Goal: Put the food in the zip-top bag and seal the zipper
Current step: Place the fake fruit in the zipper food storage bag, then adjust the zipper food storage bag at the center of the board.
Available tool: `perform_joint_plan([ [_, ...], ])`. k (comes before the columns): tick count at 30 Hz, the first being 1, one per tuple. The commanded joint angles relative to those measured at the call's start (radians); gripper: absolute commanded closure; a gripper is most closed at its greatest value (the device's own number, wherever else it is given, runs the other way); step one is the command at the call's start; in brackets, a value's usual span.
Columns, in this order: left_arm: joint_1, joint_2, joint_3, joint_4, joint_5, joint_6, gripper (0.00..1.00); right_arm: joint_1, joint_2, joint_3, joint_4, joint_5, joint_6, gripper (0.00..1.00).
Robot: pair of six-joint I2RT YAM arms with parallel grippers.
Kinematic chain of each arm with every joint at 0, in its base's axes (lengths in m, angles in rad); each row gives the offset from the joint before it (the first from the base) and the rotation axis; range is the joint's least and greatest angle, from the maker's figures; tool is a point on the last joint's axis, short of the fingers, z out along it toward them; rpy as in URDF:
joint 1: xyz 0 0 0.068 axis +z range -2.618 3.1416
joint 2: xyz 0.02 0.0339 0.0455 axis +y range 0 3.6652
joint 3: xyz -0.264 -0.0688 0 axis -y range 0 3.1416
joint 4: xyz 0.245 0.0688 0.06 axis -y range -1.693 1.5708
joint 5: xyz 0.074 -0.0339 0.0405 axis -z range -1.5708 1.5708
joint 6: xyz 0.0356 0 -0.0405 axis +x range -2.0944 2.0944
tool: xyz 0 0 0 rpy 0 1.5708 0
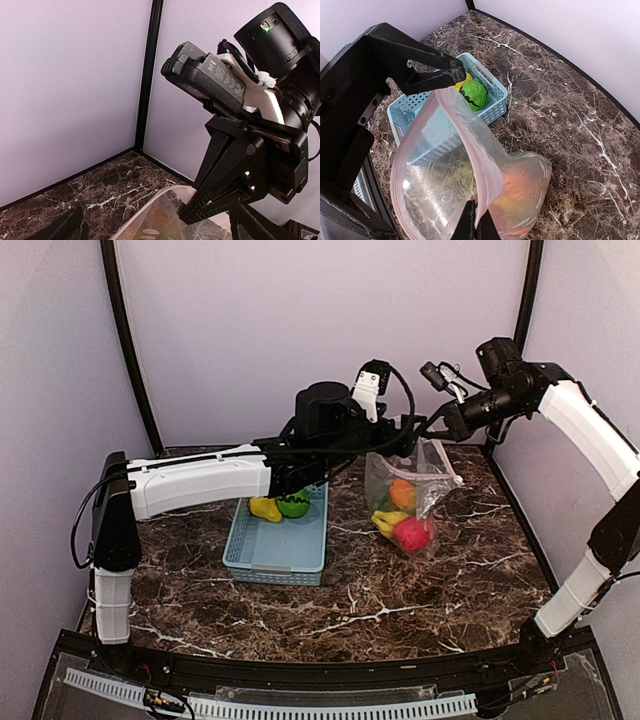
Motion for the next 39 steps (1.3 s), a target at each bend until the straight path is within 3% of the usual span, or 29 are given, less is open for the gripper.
perform_joint_plan([
  [1,-0.011,-0.14,-0.045,0.023,0.031,0.029,0.03,0.005,0.004,0.024,0.022,0.015,0.005,1.0],
  [7,-0.01,-0.337,-0.245,-0.073,-0.093,0.098,0.02,-0.013,0.004,0.01,0.041,0.059,-0.006,1.0],
  [11,-0.006,-0.433,-0.403,-0.155,-0.208,0.128,0.01,-0.088,0.017,0.047,0.074,0.127,-0.01,1.0],
  [17,0.044,-0.486,-0.53,-0.338,-0.23,0.013,0.01,-0.163,0.059,0.184,0.089,0.309,-0.054,1.0],
  [20,0.076,-0.48,-0.564,-0.404,-0.189,-0.057,0.01,-0.16,0.029,0.182,0.117,0.322,-0.067,1.0],
  [31,0.243,-0.301,-0.487,-0.558,-0.062,-0.094,0.01,-0.042,-0.102,-0.277,0.249,0.047,-0.049,1.0],
  [39,0.327,-0.164,-0.361,-0.624,0.065,-0.05,0.05,-0.042,-0.163,-0.387,0.268,0.028,-0.062,1.0],
])
